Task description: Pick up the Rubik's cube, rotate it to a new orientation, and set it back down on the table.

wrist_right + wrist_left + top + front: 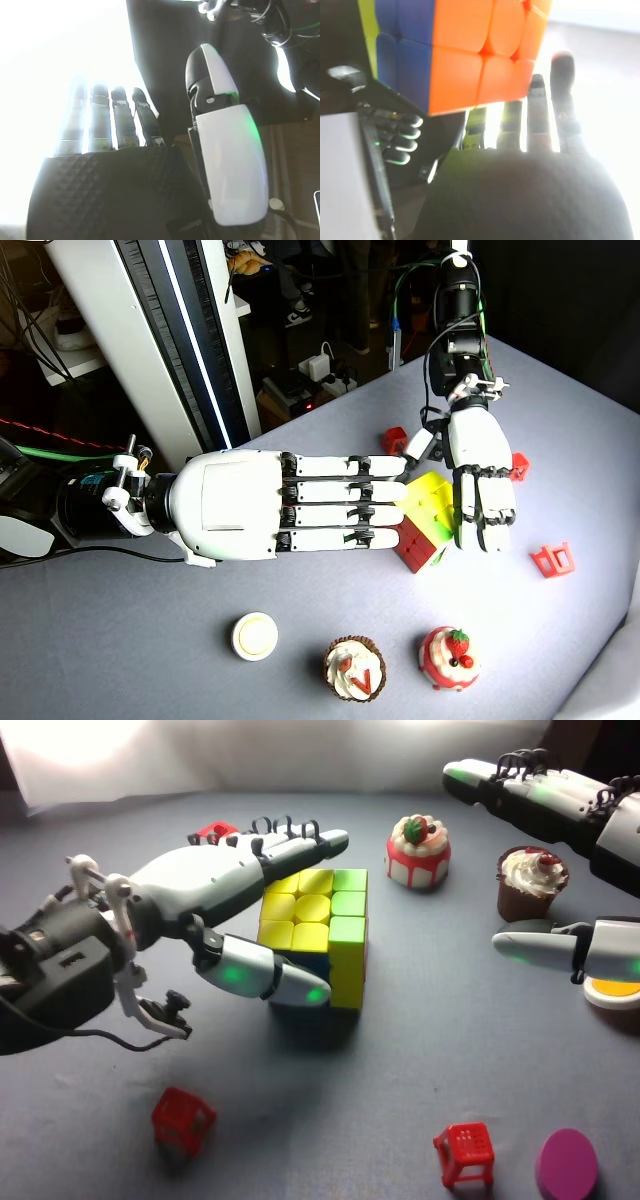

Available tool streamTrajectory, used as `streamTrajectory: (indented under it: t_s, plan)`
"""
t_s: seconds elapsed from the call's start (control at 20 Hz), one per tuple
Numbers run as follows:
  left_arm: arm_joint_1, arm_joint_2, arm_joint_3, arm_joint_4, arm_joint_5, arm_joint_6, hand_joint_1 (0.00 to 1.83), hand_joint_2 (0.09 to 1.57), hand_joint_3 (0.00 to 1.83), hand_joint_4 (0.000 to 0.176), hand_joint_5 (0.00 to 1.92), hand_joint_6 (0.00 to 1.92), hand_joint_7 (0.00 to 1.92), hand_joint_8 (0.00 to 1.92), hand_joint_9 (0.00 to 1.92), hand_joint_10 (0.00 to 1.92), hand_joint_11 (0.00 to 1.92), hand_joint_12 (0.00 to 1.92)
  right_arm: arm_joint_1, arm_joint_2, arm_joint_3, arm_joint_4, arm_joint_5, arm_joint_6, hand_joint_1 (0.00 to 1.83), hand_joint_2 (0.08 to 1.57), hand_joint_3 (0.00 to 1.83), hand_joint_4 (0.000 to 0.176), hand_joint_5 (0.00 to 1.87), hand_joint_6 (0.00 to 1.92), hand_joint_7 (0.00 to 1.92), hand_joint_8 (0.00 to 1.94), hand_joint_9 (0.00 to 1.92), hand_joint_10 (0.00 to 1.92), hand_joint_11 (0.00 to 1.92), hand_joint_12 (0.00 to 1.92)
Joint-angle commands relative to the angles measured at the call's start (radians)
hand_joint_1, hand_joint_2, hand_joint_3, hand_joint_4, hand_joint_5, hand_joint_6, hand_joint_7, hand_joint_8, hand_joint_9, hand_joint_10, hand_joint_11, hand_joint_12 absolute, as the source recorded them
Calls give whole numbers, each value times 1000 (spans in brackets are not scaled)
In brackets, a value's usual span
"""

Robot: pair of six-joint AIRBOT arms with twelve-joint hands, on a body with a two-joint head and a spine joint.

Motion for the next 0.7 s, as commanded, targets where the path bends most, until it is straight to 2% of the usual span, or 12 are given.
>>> streamTrajectory:
  t_s: [0.0,0.1,0.15,0.2,0.25,0.3,0.35,0.4,0.45,0.5,0.55,0.65]
  plan:
    - [-14,21,-5,-8,-155,-3,615,853,4,152,0,0,0,0,0,0,0,1921,3,9,2,29,119,3,812,1179,0,0,0,0,4,0,83,6,0,321]
    - [-16,54,-26,4,-193,-1,636,837,0,149,0,0,0,0,0,0,0,1921,3,16,0,29,119,3,806,1170,0,0,0,0,1,0,76,1,0,260]
    - [-16,70,-38,9,-223,-1,608,818,0,120,0,0,0,0,0,0,0,1921,3,20,-2,29,119,3,813,1165,0,0,0,0,0,0,70,1,0,208]
    - [-17,87,-49,14,-253,0,587,834,0,78,0,0,0,0,0,0,0,1921,3,24,-3,29,119,3,810,1164,0,0,0,0,0,0,66,1,0,167]
    - [-17,102,-59,17,-282,0,556,876,16,87,0,0,0,0,0,0,0,1919,3,28,-4,29,119,1,807,1165,0,0,0,0,0,0,51,5,0,94]
    - [-13,120,-71,19,-309,0,564,889,21,127,0,0,0,0,0,0,0,1921,3,33,-6,29,119,-3,812,1163,0,0,0,0,0,0,48,4,0,48]
    - [-2,141,-83,14,-352,-1,583,882,16,131,0,0,0,0,0,0,0,1921,4,40,-10,32,119,-11,791,1166,0,0,0,0,0,0,59,5,0,130]
    - [12,157,-91,4,-388,-5,521,899,4,112,0,0,0,0,0,0,0,1837,4,47,-15,39,119,-21,786,1168,0,0,0,0,0,0,57,2,0,113]
    - [29,168,-97,-12,-422,-8,518,875,0,130,0,0,0,0,0,0,0,1680,4,56,-22,47,119,-37,786,1168,0,0,0,0,0,0,68,5,0,148]
    - [48,177,-102,-28,-454,-11,605,885,3,129,0,0,0,0,0,0,0,1650,3,66,-29,54,120,-46,811,1172,1,0,0,0,0,0,58,1,0,147]
    - [68,186,-106,-44,-488,-15,653,989,25,75,0,0,0,0,0,0,0,1575,3,74,-35,58,121,-59,832,1176,1,0,0,0,0,0,30,3,0,51]
    - [113,209,-127,-72,-553,-2,588,1047,2,87,0,0,0,0,0,0,0,1128,-3,93,-51,77,131,-89,805,1188,5,0,0,0,0,0,0,0,0,1]
